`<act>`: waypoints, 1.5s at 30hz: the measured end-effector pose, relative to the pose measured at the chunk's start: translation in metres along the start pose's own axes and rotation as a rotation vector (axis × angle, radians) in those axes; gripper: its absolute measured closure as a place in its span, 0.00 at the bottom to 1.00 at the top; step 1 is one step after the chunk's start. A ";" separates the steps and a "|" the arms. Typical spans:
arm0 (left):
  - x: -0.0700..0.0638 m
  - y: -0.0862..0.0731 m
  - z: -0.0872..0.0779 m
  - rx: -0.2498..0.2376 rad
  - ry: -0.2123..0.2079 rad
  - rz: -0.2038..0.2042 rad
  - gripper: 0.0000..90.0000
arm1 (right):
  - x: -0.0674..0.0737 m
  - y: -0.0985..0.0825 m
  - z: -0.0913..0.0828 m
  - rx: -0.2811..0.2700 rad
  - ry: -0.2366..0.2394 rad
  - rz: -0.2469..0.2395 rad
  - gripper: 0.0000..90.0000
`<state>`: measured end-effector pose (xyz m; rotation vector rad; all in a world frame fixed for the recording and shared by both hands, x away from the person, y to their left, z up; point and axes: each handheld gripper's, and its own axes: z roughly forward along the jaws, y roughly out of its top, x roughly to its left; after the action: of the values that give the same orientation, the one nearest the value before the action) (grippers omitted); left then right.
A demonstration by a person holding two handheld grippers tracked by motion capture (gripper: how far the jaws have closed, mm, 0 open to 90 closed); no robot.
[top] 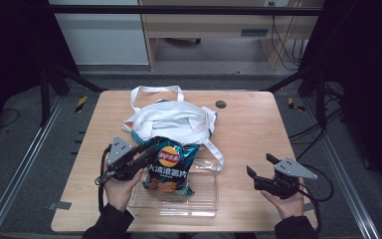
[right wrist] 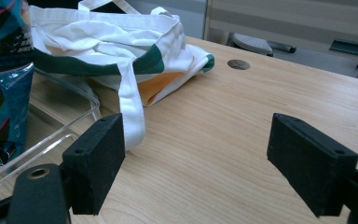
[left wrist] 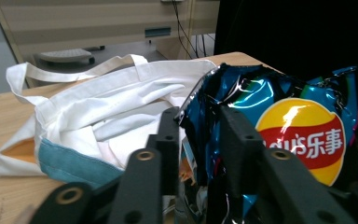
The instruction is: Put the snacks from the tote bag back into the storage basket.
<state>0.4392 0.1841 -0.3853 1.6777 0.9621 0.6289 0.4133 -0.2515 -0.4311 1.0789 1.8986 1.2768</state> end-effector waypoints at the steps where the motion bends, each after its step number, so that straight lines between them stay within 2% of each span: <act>1: 0.000 0.001 0.000 0.003 -0.007 0.002 0.70 | 0.000 0.000 0.000 0.003 -0.002 0.001 0.21; 8: -0.002 0.006 0.001 0.033 -0.062 0.009 0.48 | -0.002 -0.002 0.000 0.006 -0.009 0.008 0.20; 15: 0.000 0.011 -0.006 0.039 -0.083 0.028 0.40 | -0.003 -0.003 -0.001 0.002 -0.016 0.017 0.20; 18: 0.001 0.012 -0.008 0.044 -0.101 0.022 0.38 | -0.004 -0.003 -0.001 0.001 -0.018 0.020 0.20; 26: 0.008 0.010 -0.015 0.062 -0.123 0.047 0.34 | -0.005 -0.004 -0.001 0.006 -0.021 0.022 0.20; 33: 0.015 0.005 -0.021 0.068 -0.127 0.052 0.33 | -0.007 -0.005 -0.001 0.008 -0.027 0.026 0.20; 40: 0.026 0.001 -0.029 0.057 -0.111 0.051 0.34 | -0.008 -0.007 -0.001 0.017 -0.034 0.029 0.19; 45: 0.032 -0.005 -0.034 0.062 -0.109 0.070 0.35 | -0.009 -0.008 -0.002 0.021 -0.039 0.037 0.19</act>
<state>0.4278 0.2292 -0.3810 1.7884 0.8559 0.5518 0.4141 -0.2620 -0.4379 1.1468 1.8750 1.2501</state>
